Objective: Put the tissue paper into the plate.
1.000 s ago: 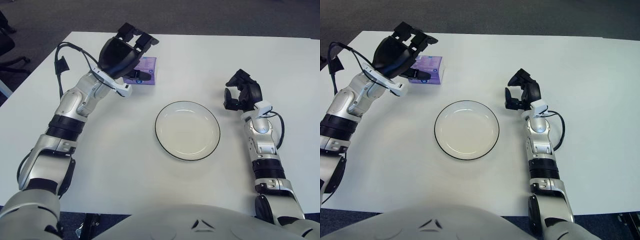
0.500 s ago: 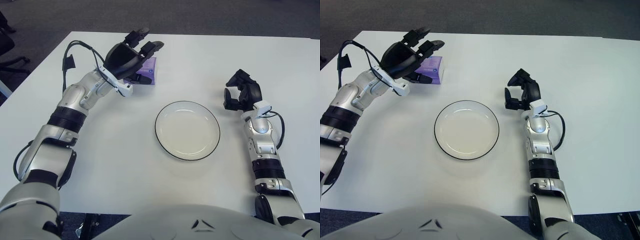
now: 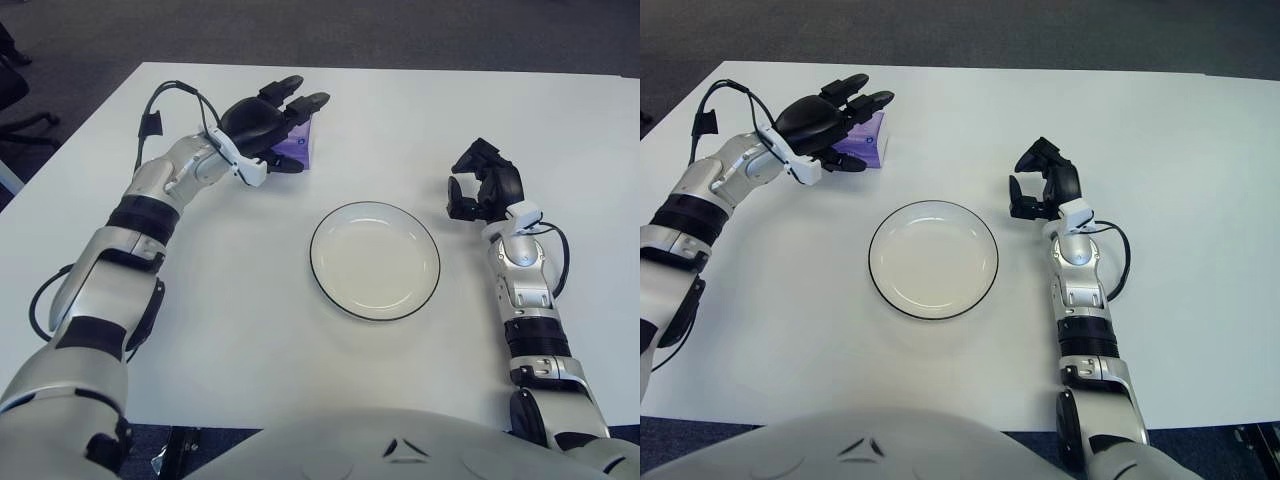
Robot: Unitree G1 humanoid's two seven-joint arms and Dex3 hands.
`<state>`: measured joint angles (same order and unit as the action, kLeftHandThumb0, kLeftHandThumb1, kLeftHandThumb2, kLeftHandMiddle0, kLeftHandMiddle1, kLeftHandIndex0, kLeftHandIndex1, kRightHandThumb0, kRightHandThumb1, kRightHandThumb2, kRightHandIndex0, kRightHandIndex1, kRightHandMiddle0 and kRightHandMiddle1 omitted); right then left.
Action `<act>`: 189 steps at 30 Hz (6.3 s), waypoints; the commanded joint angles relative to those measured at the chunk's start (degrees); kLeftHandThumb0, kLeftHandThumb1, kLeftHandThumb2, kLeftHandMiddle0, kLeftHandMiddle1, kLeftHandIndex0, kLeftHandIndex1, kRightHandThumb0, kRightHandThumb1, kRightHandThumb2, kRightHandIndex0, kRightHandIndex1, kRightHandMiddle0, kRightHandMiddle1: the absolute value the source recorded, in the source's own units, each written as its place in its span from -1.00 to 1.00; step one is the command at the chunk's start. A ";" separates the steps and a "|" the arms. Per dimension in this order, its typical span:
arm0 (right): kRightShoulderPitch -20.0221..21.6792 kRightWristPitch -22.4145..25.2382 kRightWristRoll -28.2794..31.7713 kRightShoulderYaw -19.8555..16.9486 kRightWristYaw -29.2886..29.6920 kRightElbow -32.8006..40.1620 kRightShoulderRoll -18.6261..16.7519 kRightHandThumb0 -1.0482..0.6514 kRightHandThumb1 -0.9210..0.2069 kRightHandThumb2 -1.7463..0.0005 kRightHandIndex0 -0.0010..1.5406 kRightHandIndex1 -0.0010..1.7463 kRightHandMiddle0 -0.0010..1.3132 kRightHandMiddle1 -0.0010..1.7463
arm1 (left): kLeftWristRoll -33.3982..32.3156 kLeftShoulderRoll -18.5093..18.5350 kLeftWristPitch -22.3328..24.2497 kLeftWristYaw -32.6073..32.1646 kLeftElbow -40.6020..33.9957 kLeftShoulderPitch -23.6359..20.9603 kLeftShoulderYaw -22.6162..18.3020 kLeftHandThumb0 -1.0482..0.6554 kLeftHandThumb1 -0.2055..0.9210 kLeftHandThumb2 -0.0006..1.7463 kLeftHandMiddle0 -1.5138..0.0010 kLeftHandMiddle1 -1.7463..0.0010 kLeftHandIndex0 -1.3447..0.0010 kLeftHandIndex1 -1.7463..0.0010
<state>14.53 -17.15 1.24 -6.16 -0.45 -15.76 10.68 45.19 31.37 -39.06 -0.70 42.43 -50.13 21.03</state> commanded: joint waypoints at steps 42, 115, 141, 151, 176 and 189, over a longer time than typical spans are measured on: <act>-10.88 -0.71 -1.43 1.84 1.39 -5.79 -4.01 -0.33 0.07 -0.51 0.73 1.00 -0.06 1.00 | 2.16 -3.55 6.61 -7.79 18.15 -10.38 6.43 -1.00 1.00 -0.23 1.00 1.00 1.00 1.00; -11.58 0.21 -0.75 2.37 1.33 -4.29 -4.14 -0.33 0.07 -0.50 0.73 1.00 -0.07 1.00 | -0.07 -10.72 13.98 -4.35 31.46 -10.15 8.57 -0.87 1.00 -0.34 0.95 -0.24 1.00 0.26; -11.87 -0.07 -0.89 2.43 1.10 -3.81 -3.75 -0.33 0.06 -0.50 0.73 1.00 -0.07 1.00 | -2.43 -9.98 11.69 -6.81 31.97 -7.69 8.26 0.73 0.08 0.36 0.28 -0.98 0.86 -0.95; -12.14 0.53 -0.87 2.52 1.14 -3.34 -3.84 -0.33 0.07 -0.50 0.73 1.00 -0.07 1.00 | -3.15 -8.69 9.97 -7.37 31.57 -7.20 8.80 0.81 -0.19 0.59 0.13 -1.00 0.11 -1.00; -10.83 -0.65 -0.30 1.92 0.71 -5.58 -3.73 -0.33 0.07 -0.50 0.73 1.00 -0.07 1.00 | -11.13 4.73 -3.89 -3.48 1.62 0.79 0.56 0.84 -0.30 0.68 0.06 -1.00 -0.38 -1.00; -10.16 -0.83 0.01 1.55 0.14 -7.08 -3.45 -0.33 0.07 -0.51 0.74 1.00 -0.06 1.00 | -10.93 4.12 -0.95 -5.65 -14.62 4.83 -5.54 0.86 -0.36 0.73 0.02 -1.00 -0.48 -1.00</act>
<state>14.35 -17.15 0.65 -5.12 -0.18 -15.71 10.93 34.85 35.13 -40.83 -5.19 33.77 -46.86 18.16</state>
